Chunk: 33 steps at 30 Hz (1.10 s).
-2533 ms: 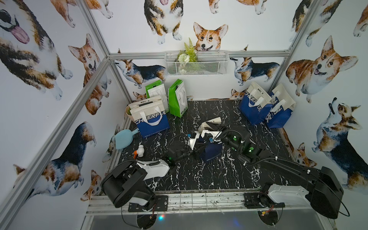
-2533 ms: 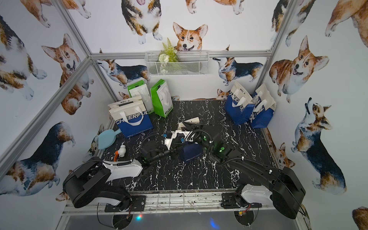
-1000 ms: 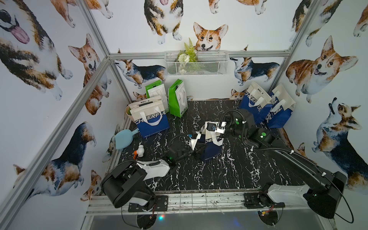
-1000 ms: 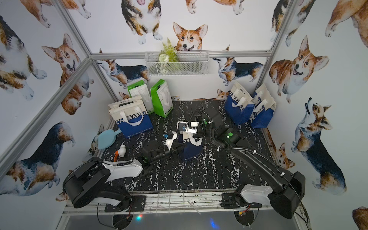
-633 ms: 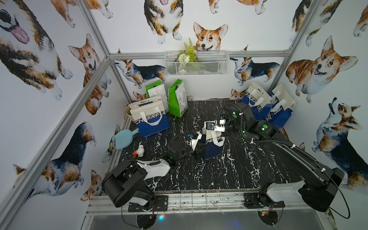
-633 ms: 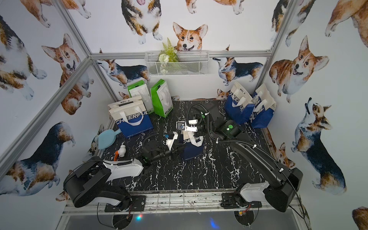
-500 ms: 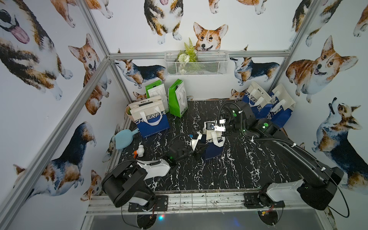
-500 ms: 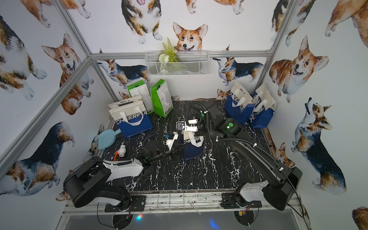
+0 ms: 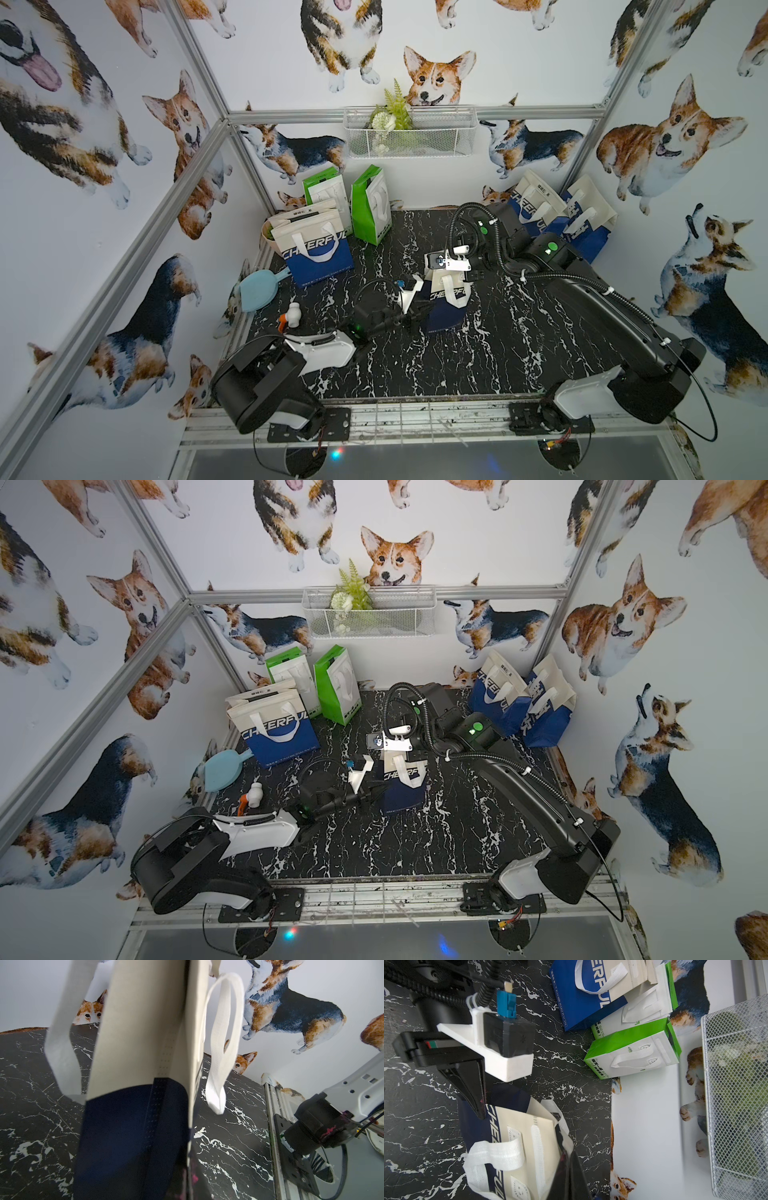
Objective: Open the takeout bag
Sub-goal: Open the takeout bag at the center of the board.
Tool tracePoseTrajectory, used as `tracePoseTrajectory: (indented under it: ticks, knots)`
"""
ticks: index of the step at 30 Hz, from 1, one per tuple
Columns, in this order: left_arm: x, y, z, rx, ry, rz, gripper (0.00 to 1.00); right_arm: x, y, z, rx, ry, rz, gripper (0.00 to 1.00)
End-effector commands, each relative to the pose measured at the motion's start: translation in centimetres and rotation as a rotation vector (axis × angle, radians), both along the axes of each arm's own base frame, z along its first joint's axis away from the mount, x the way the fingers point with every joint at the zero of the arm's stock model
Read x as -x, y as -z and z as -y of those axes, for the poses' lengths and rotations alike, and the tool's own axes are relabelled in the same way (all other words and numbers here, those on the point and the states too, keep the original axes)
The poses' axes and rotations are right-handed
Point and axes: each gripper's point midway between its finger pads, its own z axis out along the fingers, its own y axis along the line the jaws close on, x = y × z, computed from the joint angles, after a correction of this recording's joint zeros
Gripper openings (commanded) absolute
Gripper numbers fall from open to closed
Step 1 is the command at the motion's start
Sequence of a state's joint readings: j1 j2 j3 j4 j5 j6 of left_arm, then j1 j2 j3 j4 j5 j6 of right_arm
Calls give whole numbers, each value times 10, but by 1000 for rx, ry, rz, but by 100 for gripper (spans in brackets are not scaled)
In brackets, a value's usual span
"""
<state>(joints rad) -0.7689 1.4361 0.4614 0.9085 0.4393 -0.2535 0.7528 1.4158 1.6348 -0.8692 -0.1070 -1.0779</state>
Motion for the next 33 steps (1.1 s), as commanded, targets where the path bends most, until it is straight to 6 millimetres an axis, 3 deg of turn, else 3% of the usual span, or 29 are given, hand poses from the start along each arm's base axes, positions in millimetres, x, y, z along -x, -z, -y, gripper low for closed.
tracePoseTrajectory:
  ticks: [1,19,33]
  knots:
    - [2,1,2,-15,19,13,0,0,-9,-2,0,-29,27,0]
    - [0,3,0,-30,2,6,0,-8,-17,-2,36,-5,-2,0]
    - [-4,12,-1,-75,-13,9,0,3,-20,1,57,-11,-84,0]
